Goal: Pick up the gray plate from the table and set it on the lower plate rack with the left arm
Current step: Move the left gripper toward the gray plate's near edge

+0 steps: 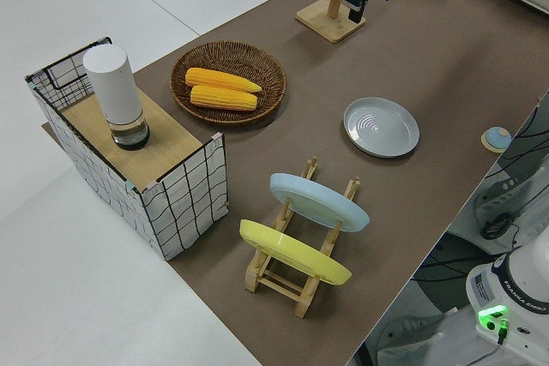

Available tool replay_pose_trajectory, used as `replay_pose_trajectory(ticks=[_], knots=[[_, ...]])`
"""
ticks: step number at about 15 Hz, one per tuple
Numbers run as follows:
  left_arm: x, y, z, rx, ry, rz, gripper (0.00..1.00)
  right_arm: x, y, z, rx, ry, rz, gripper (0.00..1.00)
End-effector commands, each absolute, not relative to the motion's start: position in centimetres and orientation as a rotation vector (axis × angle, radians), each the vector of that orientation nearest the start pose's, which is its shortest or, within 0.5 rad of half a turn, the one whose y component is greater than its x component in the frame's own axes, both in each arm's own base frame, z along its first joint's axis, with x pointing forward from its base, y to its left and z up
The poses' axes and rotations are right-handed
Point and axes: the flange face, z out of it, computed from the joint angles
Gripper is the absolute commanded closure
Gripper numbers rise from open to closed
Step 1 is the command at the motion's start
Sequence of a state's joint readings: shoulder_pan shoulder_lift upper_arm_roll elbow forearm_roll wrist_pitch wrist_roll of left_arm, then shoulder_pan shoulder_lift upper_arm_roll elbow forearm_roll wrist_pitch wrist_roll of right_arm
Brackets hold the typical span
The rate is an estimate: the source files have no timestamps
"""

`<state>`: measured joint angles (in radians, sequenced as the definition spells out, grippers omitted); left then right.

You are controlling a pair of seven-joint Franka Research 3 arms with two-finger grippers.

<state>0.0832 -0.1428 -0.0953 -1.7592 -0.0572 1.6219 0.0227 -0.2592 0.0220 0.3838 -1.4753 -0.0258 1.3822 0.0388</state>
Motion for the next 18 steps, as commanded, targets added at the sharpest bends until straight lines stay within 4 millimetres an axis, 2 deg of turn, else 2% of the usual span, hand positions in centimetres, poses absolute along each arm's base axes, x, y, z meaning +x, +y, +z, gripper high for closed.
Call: replay_pose_trajectory(ticks=[1,6,11,18], knots=[[51.6,-1.9,61.4,-3.172,0.045,0.042,0.01,53.6,6.0,64.6,-3.169,-0.108,0.178,0.017],[51.7,-2.0,60.8,-3.177,0.040,0.062,0.01,53.6,6.0,64.6,-3.169,-0.108,0.178,0.017],[51.5,-2.3,59.4,-3.173,0.045,0.162,0.01,53.6,6.0,64.5,-3.169,-0.108,0.181,0.017],[50.1,-1.7,53.7,-3.167,0.018,0.255,0.01,53.5,5.9,64.6,-3.169,-0.105,0.179,0.017]])
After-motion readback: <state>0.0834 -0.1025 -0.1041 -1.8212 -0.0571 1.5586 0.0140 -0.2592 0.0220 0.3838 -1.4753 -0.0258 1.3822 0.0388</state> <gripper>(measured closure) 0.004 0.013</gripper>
